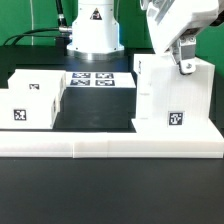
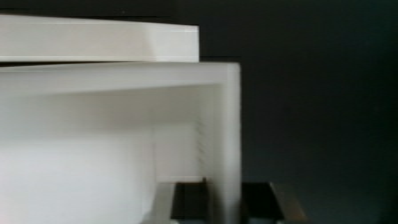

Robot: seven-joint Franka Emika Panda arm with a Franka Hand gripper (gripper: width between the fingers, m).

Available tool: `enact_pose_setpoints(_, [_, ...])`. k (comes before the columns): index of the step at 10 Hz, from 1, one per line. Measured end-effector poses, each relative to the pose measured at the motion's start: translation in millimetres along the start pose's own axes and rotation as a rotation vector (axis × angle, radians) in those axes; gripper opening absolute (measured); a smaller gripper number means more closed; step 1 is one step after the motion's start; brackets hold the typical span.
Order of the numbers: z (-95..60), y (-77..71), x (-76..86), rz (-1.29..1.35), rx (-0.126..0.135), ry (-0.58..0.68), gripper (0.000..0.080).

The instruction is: Assemble drawer

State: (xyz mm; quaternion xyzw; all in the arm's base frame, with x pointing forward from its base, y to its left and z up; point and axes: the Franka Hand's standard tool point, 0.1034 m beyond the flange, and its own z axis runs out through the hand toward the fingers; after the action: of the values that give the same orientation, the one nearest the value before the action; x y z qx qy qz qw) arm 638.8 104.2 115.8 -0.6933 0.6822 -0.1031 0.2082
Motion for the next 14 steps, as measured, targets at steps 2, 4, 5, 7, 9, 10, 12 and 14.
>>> enact_pose_setpoints(2, [2.3, -1.6, 0.4, 0.002, -0.020, -0.012, 0.0068])
enact_pose_setpoints(4, [2.4, -1.2, 0.5, -0.004, -0.019, -0.011, 0.0069])
enact_pose_setpoints(5, [2.5, -1.0, 0.6, -0.006, -0.019, -0.011, 0.0236])
enact_pose_setpoints(7, [2.5, -0.9, 0.6, -0.014, -0.019, -0.011, 0.0565])
enact_pose_setpoints(9, [2.3, -1.4, 0.7, -0.023, -0.018, -0.010, 0.0636])
enact_pose_setpoints(10, [2.2, -1.7, 0.8, -0.026, -0.016, -0.010, 0.0646])
enact_pose_setpoints(12, [-10.5, -2.1, 2.2, -0.162, -0.026, -0.025, 0.0649])
enact_pose_setpoints(14, [-32.8, -1.9, 5.5, -0.256, -0.033, -0.050, 0.0649])
